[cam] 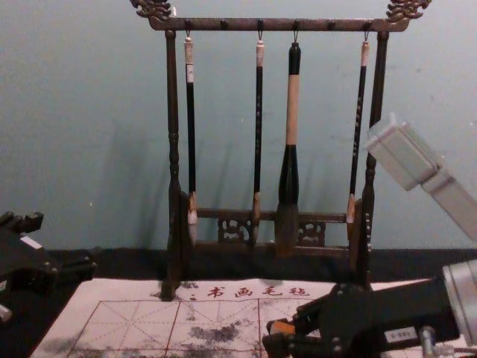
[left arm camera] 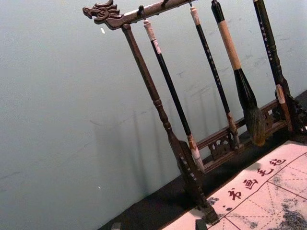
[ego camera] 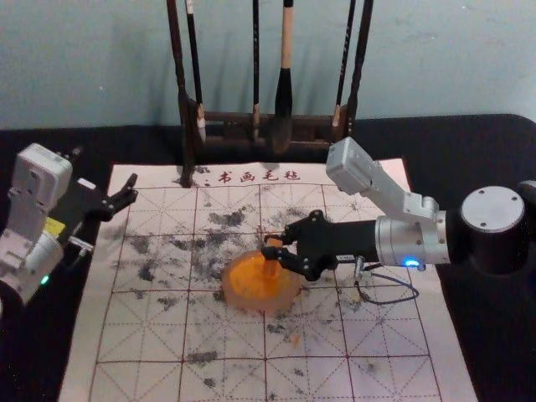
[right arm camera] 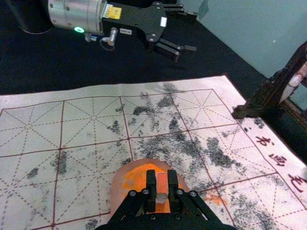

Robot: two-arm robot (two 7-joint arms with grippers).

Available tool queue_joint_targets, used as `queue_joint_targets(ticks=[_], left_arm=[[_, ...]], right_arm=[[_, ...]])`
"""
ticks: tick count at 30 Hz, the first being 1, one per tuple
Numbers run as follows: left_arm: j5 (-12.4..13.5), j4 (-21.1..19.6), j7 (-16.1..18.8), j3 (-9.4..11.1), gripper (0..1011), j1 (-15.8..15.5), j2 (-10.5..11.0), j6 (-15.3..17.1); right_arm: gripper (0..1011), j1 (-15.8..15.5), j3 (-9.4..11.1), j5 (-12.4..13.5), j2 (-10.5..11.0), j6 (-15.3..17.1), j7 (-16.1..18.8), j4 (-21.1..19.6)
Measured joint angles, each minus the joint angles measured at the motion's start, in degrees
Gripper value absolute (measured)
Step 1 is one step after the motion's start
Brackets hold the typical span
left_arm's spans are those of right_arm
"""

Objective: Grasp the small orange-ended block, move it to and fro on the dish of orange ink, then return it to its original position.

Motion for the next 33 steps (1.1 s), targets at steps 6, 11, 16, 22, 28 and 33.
queue_joint_targets(ticks=[6,11,16,22,28,33], left_arm=[[0.0,0.0,0.0,0.0,1001,0.0,0.0,0.0],[0.0,0.0,0.0,0.0,1001,0.0,0.0,0.0],[0.0,0.0,0.0,0.0,1001,0.0,0.0,0.0],[0.0,0.0,0.0,0.0,1001,0.0,0.0,0.0],[0.0,0.0,0.0,0.0,1001,0.0,0.0,0.0],[0.0,0.0,0.0,0.0,1001,0.0,0.0,0.0]], right_arm=[[149,-0.7,-0.1,0.3,0.8,0.0,0.5,-1.4],[149,-1.1,-0.5,0.6,1.1,0.0,0.8,-2.3],[149,-1.1,-1.0,0.7,0.5,-0.1,1.1,-2.3],[149,-0.4,-1.7,0.5,-0.6,-0.3,1.2,-1.1],[149,0.4,-2.1,0.4,-1.9,-0.5,1.2,0.1],[149,1.0,-2.3,0.2,-2.7,-0.5,1.1,1.2]])
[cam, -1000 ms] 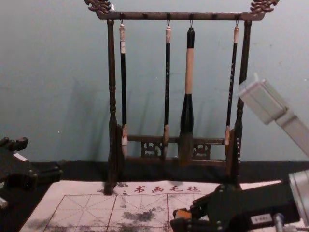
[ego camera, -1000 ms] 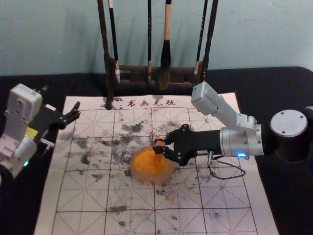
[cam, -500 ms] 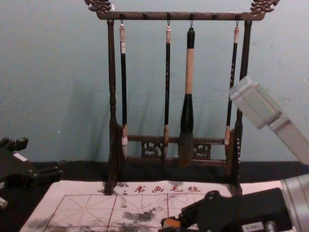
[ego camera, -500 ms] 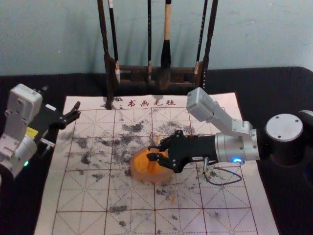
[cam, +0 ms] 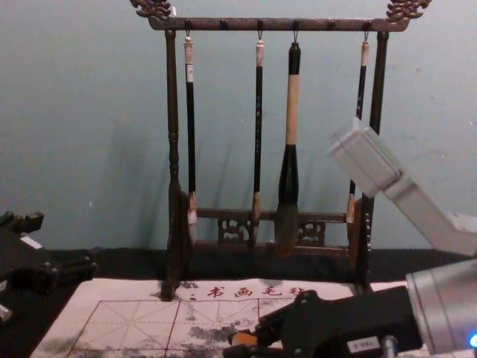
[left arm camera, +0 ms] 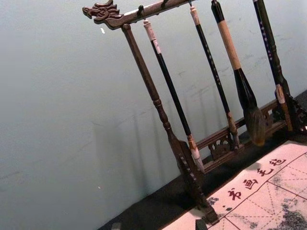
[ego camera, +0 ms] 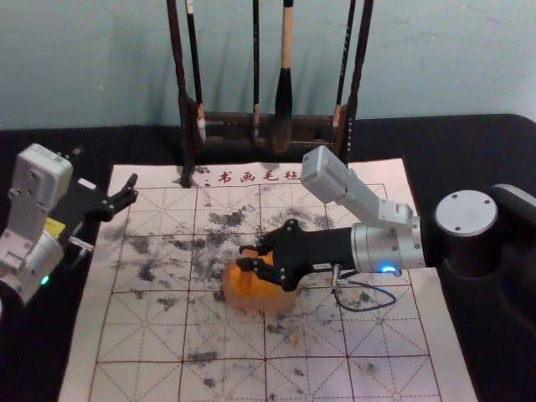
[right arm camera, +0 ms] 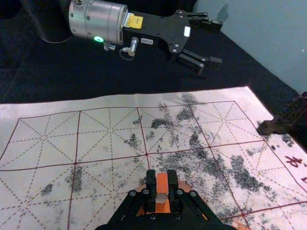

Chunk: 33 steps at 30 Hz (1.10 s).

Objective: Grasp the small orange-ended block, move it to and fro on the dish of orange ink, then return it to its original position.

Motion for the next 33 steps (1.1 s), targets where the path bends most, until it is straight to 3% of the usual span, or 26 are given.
queue_joint_targets(ticks=[12,33], left_arm=[[0.0,0.0,0.0,0.0,1001,0.0,0.0,0.0],[0.0,0.0,0.0,0.0,1001,0.0,0.0,0.0]], right_arm=[[148,0.9,0.4,-0.3,-1.3,0.1,-1.2,2.4],[149,0.8,1.9,-0.7,-0.4,0.3,-2.1,2.3]])
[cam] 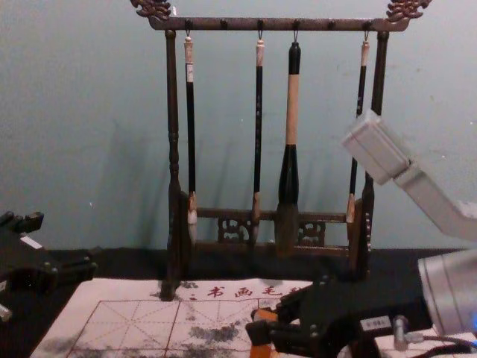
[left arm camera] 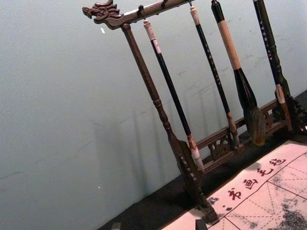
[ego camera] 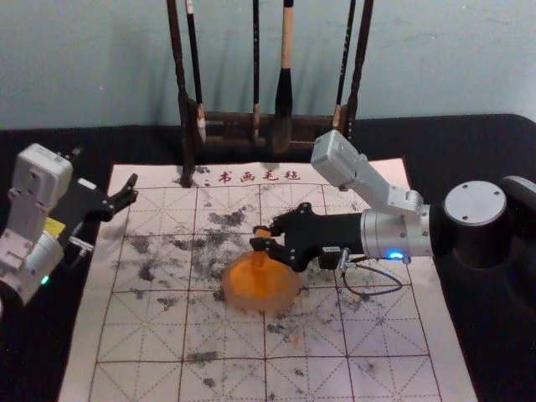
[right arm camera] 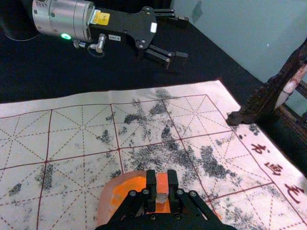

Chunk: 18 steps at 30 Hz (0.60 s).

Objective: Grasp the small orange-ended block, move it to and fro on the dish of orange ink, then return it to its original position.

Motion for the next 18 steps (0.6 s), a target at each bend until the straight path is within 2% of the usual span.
queue_joint_targets(ticks=[18], left_arm=[[0.0,0.0,0.0,0.0,1002,0.0,0.0,0.0]], right_arm=[[149,-1.5,0.9,0.3,2.2,-0.2,0.4,-2.1]])
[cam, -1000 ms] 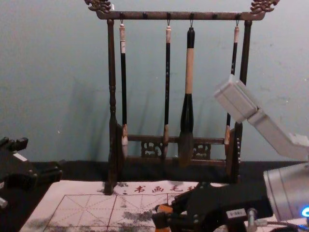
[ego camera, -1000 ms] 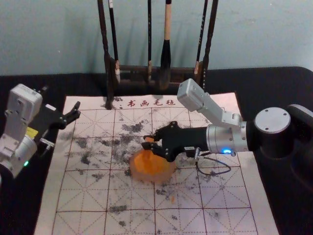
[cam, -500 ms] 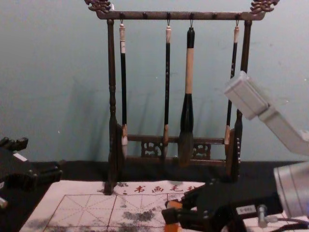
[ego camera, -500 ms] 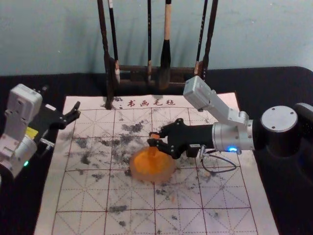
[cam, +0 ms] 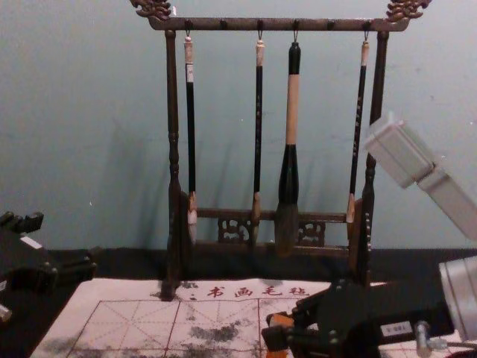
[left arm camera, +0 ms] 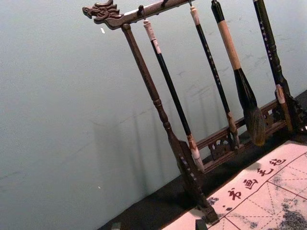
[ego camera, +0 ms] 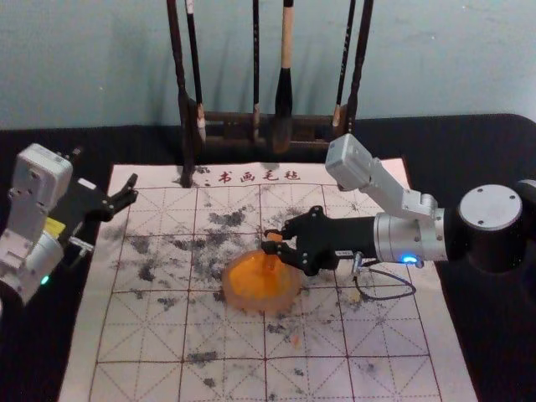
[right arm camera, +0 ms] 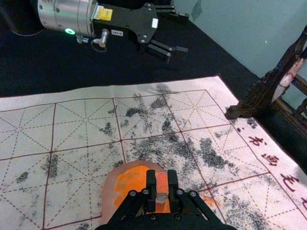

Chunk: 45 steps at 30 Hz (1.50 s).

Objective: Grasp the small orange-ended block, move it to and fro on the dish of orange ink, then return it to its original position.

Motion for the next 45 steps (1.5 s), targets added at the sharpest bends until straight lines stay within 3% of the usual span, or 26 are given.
queue_joint_targets(ticks=[12,27,45], left_arm=[[0.0,0.0,0.0,0.0,1001,0.0,0.0,0.0],[0.0,0.0,0.0,0.0,1001,0.0,0.0,0.0],[0.0,0.0,0.0,0.0,1001,0.0,0.0,0.0]], right_arm=[[149,-1.3,0.0,0.5,1.6,-0.4,0.8,-2.6],[149,-1.7,-1.0,0.5,1.7,-0.4,1.2,-3.0],[149,-0.4,-2.2,0.1,-0.8,-0.4,1.5,-1.1]])
